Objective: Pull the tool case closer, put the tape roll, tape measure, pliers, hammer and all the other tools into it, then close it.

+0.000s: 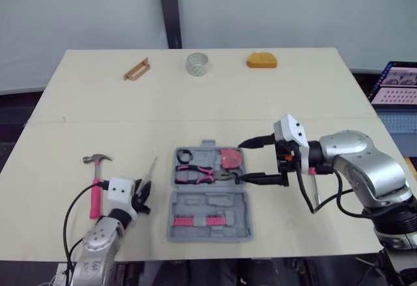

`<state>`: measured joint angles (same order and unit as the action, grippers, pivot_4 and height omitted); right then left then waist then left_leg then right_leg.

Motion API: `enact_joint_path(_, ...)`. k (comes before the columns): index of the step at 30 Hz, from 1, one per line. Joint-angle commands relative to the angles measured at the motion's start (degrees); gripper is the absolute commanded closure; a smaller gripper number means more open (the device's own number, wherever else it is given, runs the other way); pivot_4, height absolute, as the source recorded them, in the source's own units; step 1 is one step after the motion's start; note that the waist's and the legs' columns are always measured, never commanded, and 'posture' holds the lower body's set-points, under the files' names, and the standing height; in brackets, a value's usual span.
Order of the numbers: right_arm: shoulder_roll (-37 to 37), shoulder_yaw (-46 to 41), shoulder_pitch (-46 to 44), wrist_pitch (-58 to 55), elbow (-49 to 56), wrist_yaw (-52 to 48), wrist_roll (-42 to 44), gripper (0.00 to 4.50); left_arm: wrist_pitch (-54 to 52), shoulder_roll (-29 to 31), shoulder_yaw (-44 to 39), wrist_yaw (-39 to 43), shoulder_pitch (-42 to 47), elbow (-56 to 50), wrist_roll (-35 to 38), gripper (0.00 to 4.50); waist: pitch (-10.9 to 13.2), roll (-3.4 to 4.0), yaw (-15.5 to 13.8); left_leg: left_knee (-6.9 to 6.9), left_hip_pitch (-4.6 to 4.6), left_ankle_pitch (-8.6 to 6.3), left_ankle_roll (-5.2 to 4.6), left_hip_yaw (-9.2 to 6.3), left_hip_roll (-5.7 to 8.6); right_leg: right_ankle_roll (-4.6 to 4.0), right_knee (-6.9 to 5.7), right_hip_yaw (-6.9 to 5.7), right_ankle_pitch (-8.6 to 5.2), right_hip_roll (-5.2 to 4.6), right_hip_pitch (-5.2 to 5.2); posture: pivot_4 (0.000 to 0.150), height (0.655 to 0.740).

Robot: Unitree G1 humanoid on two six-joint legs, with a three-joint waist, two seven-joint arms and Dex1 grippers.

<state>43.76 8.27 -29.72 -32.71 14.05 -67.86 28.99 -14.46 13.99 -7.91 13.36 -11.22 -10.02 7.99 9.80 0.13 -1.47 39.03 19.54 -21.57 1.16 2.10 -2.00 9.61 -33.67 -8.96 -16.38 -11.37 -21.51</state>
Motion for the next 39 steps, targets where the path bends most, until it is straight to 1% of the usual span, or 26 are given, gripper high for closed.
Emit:
enact_joint_path(1, 0.2, -1.6, -0.6, 0.4, 1.3, -0.2, 0.6, 0.00, -2.1, 0.2, 2.4, 1.1, -1.1, 2.3, -0.9, 4.43, 0.0, 0.00, 0.0, 0.00, 0.00, 0.00, 0.00, 0.00, 0.00, 0.00, 0.00, 0.00, 0.00, 0.00, 0.00, 0.150, 0.7400)
enact_joint_path(10, -0.2, -2.8, -1.0, -0.3, 2.6, 0.4, 2.1, 0.00, 0.4, 1.5, 1.2, 2.5, 0.4, 3.9, -0.8, 4.40, 0.0, 0.02, -0.1, 0.02, -0.04, 0.00, 0.00, -0.01, 0.00, -0.01, -0.02, 0.00, 0.01, 0.00, 0.03, 0.150, 0.7400)
enact_joint_path(19, -1.2, -4.0, -1.5, -0.6, 3.1, 1.1, 3.3, 0.00, 0.6, 3.3, 0.5, 3.9, 1.0, 4.4, -0.6, 4.40, 0.0, 0.02, -0.1, 0.01, -0.03, 0.00, 0.00, -0.01, 0.00, -0.01, -0.01, 0.00, 0.01, 0.00, 0.03, 0.150, 0.7400)
enact_joint_path(21, -1.3, -4.2, -1.2, -0.5, 3.2, 1.2, 3.2, 0.00, 0.8, 3.9, 0.0, 4.5, 1.3, 4.2, -0.3, 4.40, 0.0, 0.02, -0.1, 0.01, -0.03, 0.00, 0.00, -0.01, 0.00, -0.01, -0.02, 0.00, 0.01, 0.00, 0.03, 0.150, 0.7400)
enact_joint_path(23, -1.0, -4.6, -0.6, -0.3, 3.4, 1.2, 3.2, 0.00, 1.1, 5.8, -0.1, 6.2, 1.7, 3.5, -0.4, 4.40, 0.0, 0.02, 0.0, 0.01, -0.03, 0.00, 0.00, -0.01, 0.00, -0.01, -0.02, 0.00, 0.01, 0.00, 0.02, 0.150, 0.7400)
enact_joint_path(28, 2.4, -6.2, 3.1, 0.4, 5.3, -0.2, 2.9, 0.00, -1.2, 16.1, -3.4, 15.9, 4.4, -1.9, 3.8, 4.40, 0.1, -0.04, 0.1, -0.01, 0.13, -0.01, 0.02, -0.03, -0.01, -0.01, 0.03, -0.05, 0.01, 0.01, -0.10, 0.150, 0.7400)
enact_joint_path(31, 4.0, -6.3, 4.9, 1.5, 5.9, -1.1, 2.2, 0.00, -3.1, 25.8, -2.8, 27.7, 7.8, -4.9, 7.7, 4.40, 0.1, -0.07, 0.1, 0.01, 0.16, -0.02, 0.01, -0.04, -0.01, -0.01, 0.03, -0.06, 0.01, 0.01, -0.11, 0.150, 0.7400)
enact_joint_path(34, 5.4, -5.6, 6.5, 3.6, 5.8, -2.2, 0.8, 0.00, -4.8, 34.0, -0.2, 37.8, 12.6, -5.3, 9.8, 4.40, 0.2, -0.04, 0.1, 0.00, 0.17, -0.03, 0.03, -0.04, -0.02, -0.01, 0.05, -0.06, 0.01, 0.01, -0.12, 0.150, 0.7400)
enact_joint_path(36, 5.8, -5.4, 7.1, 4.4, 5.7, -2.5, 0.4, 0.00, -5.4, 37.1, 1.8, 41.8, 15.7, -5.0, 10.1, 4.40, 0.2, 0.02, 0.2, 0.00, 0.19, -0.03, 0.03, -0.03, 0.00, -0.01, 0.08, -0.06, 0.01, 0.01, -0.12, 0.150, 0.7400)
enact_joint_path(39, 6.4, -5.6, 7.7, 5.1, 5.7, -2.6, 0.1, 0.00, -8.2, 39.1, 5.9, 45.9, 21.2, -5.4, 10.2, 4.40, 0.2, 0.05, 0.4, -0.05, 0.16, -0.04, 0.02, -0.01, -0.01, -0.01, 0.07, -0.06, 0.01, 0.02, -0.13, 0.150, 0.7400)
